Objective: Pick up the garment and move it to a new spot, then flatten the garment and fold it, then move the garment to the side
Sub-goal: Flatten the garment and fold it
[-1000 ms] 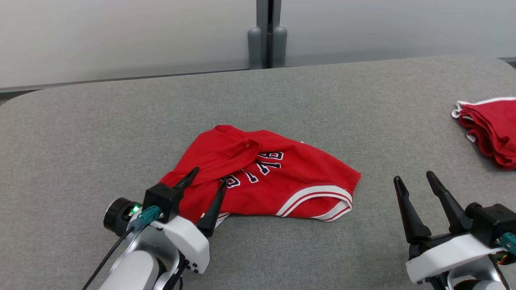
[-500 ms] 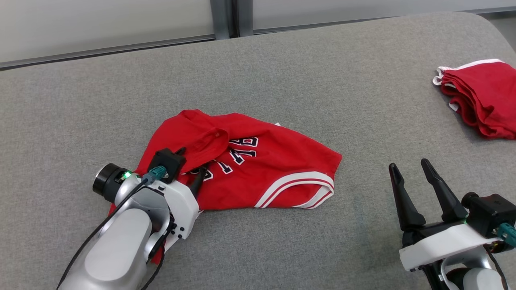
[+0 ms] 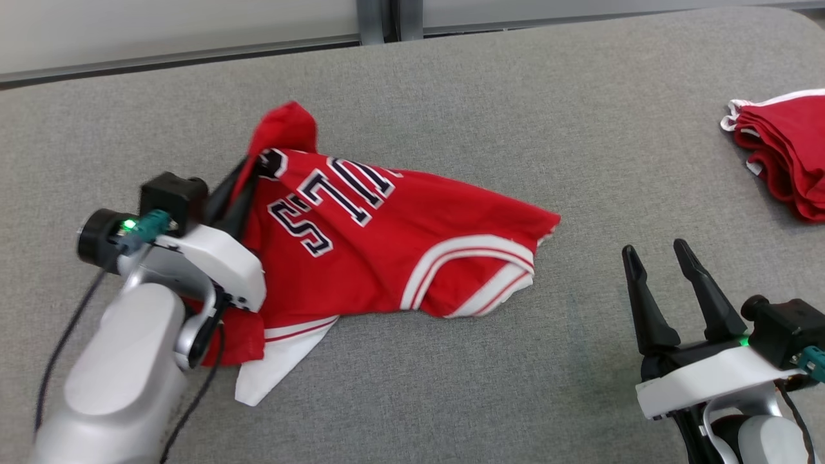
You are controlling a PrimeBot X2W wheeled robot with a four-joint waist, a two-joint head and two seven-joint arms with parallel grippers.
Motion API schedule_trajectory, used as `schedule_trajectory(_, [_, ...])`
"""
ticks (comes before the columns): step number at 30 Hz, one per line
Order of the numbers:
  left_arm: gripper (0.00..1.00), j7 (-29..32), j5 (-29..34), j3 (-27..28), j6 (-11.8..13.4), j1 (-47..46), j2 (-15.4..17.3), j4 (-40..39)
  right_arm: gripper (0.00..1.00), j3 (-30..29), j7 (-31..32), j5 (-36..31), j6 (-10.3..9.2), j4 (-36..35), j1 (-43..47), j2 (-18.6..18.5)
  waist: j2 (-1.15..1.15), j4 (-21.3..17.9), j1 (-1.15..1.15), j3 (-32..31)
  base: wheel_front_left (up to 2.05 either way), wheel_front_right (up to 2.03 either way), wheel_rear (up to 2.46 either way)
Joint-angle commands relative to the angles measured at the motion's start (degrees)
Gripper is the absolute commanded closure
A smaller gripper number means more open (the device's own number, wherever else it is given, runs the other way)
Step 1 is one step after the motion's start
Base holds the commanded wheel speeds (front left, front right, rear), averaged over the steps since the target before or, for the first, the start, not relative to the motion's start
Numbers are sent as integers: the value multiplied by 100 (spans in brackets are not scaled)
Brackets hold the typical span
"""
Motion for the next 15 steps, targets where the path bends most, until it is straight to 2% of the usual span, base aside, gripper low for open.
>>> schedule_trajectory(1, [100, 32, -120, 146, 68, -130, 105, -61, 0, 17, -22, 5, 0, -9, -119, -14, 0, -8, 0, 77, 0, 0, 0])
schedule_trajectory(5, [100, 156, -414, 481, 142, -242, 240, 79, 0, 72, -50, 51, 0, -11, -239, -26, 0, -49, 0, 222, 0, 0, 0])
schedule_trajectory(12, [100, 341, -900, 804, -36, -573, 264, 1007, 0, 159, -111, 106, 0, 63, -375, 10, 0, -218, 0, 427, 0, 0, 0])
schedule_trajectory(13, [65, 336, -940, 825, -44, -627, 252, 1149, 0, 159, -105, 111, 0, 68, -390, 10, 0, -230, 0, 446, 0, 0, 0])
schedule_trajectory(14, [0, 308, -928, 827, -47, -682, 276, 1281, 0, 158, -122, 119, 0, 75, -401, 13, 0, -242, 0, 461, 0, 0, 0])
schedule_trajectory(15, [0, 257, -937, 834, -60, -741, 275, 1390, 0, 152, -139, 121, 0, 86, -411, 12, 0, -253, 0, 473, 0, 0, 0])
